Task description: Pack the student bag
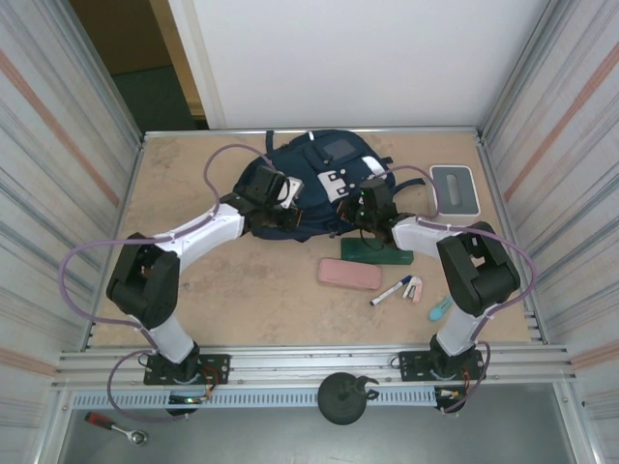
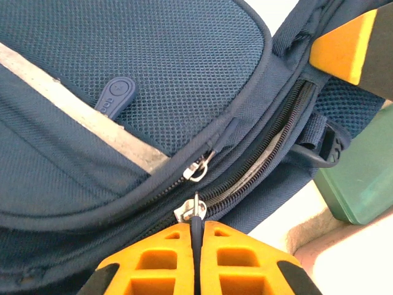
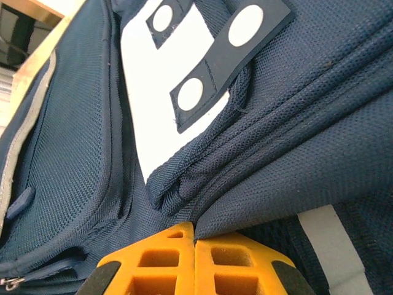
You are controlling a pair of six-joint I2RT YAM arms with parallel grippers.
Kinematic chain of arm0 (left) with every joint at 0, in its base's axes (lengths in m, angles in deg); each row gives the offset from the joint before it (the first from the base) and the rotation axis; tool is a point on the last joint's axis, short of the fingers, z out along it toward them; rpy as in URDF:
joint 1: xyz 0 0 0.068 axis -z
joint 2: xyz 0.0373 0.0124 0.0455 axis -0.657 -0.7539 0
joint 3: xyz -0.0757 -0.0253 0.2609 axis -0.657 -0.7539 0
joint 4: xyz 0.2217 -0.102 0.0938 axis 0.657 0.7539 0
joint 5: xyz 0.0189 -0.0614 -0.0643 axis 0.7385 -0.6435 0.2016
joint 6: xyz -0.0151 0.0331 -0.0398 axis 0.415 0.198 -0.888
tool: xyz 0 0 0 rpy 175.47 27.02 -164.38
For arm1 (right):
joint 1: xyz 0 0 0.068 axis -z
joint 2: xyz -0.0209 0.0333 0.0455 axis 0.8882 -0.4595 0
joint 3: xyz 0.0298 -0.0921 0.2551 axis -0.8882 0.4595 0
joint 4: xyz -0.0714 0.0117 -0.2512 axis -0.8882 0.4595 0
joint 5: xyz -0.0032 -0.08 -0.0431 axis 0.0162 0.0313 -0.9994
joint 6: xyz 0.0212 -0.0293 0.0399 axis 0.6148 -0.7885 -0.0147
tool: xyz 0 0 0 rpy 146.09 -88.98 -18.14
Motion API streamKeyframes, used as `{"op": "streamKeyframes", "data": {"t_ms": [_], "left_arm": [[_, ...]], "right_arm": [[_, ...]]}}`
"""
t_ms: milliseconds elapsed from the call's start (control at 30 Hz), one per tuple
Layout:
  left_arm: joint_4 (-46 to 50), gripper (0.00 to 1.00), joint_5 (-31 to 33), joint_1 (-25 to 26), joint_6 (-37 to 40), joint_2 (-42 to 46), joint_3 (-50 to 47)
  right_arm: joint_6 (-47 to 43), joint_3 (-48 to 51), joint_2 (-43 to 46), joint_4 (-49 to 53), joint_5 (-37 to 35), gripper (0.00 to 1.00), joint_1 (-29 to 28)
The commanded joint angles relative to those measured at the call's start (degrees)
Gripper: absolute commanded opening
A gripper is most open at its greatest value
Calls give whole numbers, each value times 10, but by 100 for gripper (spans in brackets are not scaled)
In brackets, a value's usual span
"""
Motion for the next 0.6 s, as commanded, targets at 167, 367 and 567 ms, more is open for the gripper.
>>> {"op": "streamKeyframes", "data": {"t_ms": [167, 367, 567], "left_arm": [[-33, 8, -14, -6, -15, -50, 51], [-29, 10, -13, -6, -15, -73, 64], [-22, 11, -8, -6, -13, -86, 69]], "right_arm": [[-4, 0, -7, -32, 27, 0, -16], [-3, 7, -5, -36, 26, 0, -15], [-2, 9, -4, -37, 28, 0, -13]]}}
